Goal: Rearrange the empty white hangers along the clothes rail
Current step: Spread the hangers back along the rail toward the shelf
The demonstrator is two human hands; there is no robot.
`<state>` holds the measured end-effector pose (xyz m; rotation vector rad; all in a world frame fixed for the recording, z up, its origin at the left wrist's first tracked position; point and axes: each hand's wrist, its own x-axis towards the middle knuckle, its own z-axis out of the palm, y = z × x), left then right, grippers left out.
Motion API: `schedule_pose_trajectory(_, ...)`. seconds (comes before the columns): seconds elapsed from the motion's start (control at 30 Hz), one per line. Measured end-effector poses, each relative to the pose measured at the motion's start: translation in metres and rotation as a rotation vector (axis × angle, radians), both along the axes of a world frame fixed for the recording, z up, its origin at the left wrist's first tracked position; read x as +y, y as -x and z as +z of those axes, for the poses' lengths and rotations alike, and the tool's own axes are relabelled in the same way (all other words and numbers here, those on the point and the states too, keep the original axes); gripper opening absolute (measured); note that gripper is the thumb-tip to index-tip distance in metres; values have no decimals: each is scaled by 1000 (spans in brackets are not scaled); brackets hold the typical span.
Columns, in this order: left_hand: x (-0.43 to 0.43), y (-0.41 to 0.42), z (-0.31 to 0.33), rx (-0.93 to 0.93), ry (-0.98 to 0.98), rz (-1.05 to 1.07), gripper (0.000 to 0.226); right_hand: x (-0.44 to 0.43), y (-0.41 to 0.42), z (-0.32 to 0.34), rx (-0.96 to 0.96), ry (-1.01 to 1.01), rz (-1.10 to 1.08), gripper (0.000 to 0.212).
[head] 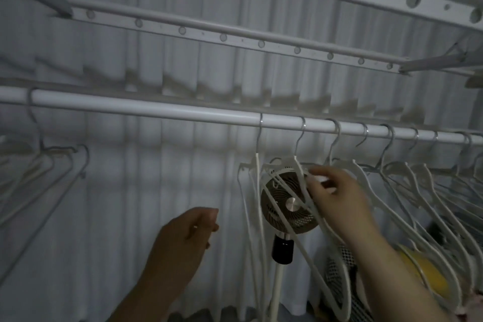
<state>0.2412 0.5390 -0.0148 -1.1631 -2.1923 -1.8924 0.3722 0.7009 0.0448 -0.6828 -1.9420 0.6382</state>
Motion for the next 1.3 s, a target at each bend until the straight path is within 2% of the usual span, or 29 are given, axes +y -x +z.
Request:
schedule_pose_trajectory(0.13, -48, 28, 13, 128, -80, 204, 28, -41, 36, 15, 63, -73, 177, 11)
schedule_pose_trajectory(0.23, -93, 44, 17, 153, -159, 359, 17, -74, 67, 24, -44, -111, 355, 13)
schedule_pose_trajectory(0.43, -178, 64, 21, 264, -290, 678, 12, -151, 129, 37, -185, -59, 636, 11)
schedule_pose_trajectory(0.53, -206, 87, 11, 251, -195, 762, 7, -193, 161, 25, -239, -69, 694, 22)
schedule_pose_trajectory(0.63, -225, 107, -4, 229, -32, 850, 29, -228, 189, 5, -335, 73, 802, 37)
schedule_pose_trajectory(0.73, -235, 116, -18, 128, 73, 805, 43, -248, 212, -12, -321, 380, 897, 52)
schedule_pose_trajectory(0.83, -239, 120, -26, 71, 70, 762, 49, -259, 236, -23, -267, 625, 885, 62)
schedule_pose_trajectory(0.93, -239, 123, -32, -3, 56, 683, 53, -268, 250, -30, -218, 810, 934, 65)
schedule_pose_trajectory(1.0, -238, 126, -35, -100, 16, 599, 48, -272, 251, -33, -181, 891, 978, 67)
schedule_pose_trajectory(1.13, -231, 118, -38, -291, -191, 444, 23, -270, 245, -32, -125, 930, 984, 56)
schedule_pose_trajectory(1.23, -221, 116, -32, -342, -265, 316, 34, -261, 235, -31, -132, 831, 935, 40)
schedule_pose_trajectory(1.3, -214, 114, -28, -331, -245, 259, 53, -254, 227, -33, -105, 745, 899, 38)
